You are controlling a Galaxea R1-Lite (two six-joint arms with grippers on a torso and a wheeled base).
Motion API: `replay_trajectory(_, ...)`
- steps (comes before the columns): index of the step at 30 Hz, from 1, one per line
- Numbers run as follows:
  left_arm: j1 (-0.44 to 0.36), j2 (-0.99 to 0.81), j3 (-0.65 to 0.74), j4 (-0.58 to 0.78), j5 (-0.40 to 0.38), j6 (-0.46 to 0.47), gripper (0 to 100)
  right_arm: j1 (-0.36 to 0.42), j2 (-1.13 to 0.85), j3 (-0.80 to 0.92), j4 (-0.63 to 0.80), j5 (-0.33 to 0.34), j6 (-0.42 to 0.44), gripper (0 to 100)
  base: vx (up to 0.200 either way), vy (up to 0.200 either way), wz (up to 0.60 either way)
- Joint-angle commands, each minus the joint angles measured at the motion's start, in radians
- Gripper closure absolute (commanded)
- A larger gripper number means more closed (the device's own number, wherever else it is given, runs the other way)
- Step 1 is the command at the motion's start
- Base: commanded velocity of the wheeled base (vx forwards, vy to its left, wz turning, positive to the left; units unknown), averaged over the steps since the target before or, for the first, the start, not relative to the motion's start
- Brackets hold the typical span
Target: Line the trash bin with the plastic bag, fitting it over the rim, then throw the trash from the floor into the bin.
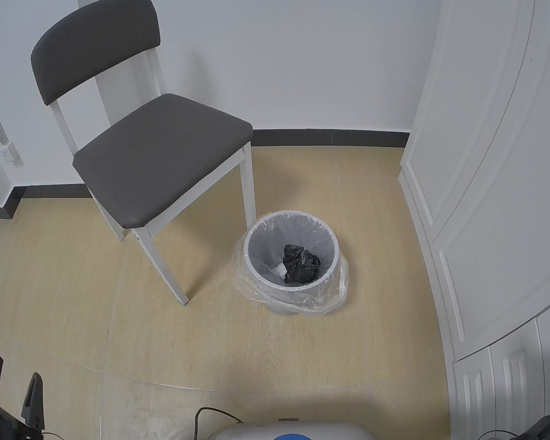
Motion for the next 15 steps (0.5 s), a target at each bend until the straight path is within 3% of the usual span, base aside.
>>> replay_trajectory(1,0.002,-0.021,0.016,0.012,0.087,-0.005,0,0.0,-0.01,0.018,0.085,0.002,-0.016,0,0.0,0.0,0.0)
replay_trajectory(13,0.002,-0.021,0.016,0.022,0.096,0.002,0,0.0,-0.01,0.016,0.105,0.028,-0.035,0,0.0,0.0,0.0)
replay_trajectory(15,0.002,-0.021,0.016,0.024,0.074,0.015,0,0.0,-0.01,0.015,0.111,0.065,-0.009,0,0.0,0.0,0.0)
